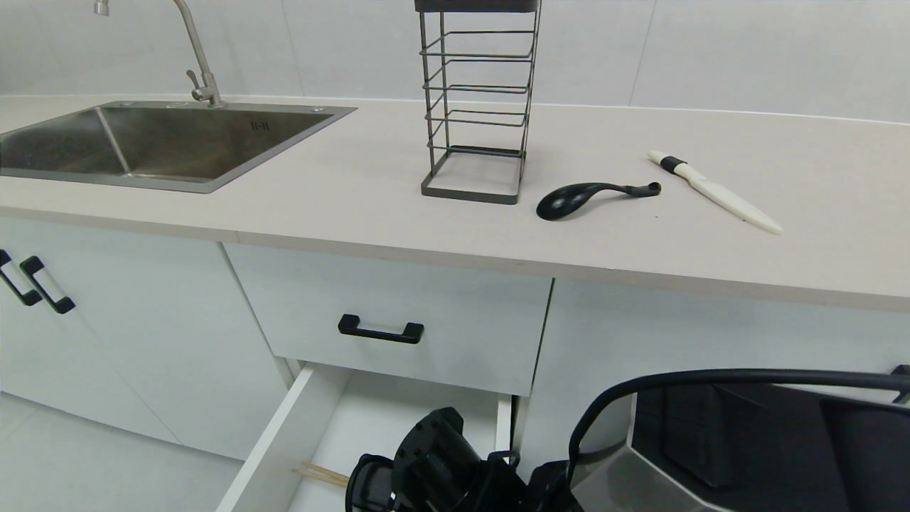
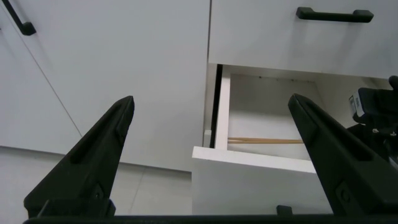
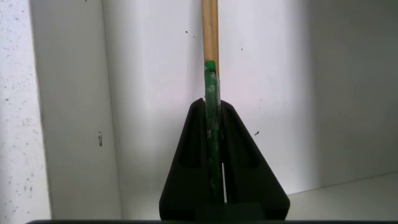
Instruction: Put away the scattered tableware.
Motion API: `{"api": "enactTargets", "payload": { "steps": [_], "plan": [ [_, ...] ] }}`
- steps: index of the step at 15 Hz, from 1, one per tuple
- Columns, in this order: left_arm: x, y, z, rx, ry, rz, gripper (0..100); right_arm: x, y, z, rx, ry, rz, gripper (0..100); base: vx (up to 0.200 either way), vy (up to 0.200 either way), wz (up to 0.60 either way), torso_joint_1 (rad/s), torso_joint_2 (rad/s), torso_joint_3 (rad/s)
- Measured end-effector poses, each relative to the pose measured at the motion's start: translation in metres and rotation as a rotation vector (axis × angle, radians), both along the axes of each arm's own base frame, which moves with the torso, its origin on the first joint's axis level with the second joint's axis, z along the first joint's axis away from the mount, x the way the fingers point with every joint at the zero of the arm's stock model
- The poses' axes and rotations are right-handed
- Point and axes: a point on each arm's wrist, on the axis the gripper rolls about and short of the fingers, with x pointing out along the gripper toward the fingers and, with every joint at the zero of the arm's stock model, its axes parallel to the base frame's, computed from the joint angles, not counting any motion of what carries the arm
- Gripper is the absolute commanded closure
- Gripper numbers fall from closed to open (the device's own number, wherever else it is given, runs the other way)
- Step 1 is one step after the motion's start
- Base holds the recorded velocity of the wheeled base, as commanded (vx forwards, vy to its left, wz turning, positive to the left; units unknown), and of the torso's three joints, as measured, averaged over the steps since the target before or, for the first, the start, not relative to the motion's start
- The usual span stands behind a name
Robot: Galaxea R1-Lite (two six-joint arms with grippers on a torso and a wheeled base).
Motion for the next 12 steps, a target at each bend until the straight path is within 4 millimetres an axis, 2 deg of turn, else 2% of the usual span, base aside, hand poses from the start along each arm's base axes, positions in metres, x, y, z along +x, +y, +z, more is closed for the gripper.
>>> {"api": "enactTargets", "payload": {
  "steps": [7,12],
  "plan": [
    [0.000,0.000,0.000,0.000,0.000,0.000,0,0.037,-0.004,0.003,0.021,-0.051,-0.111,100,0.000,0.000,0.00,0.000,0.00,0.000],
    [0.000,0.000,0.000,0.000,0.000,0.000,0,0.045,-0.003,-0.005,0.017,-0.051,-0.127,100,0.000,0.000,0.00,0.000,0.00,0.000]
  ]
}}
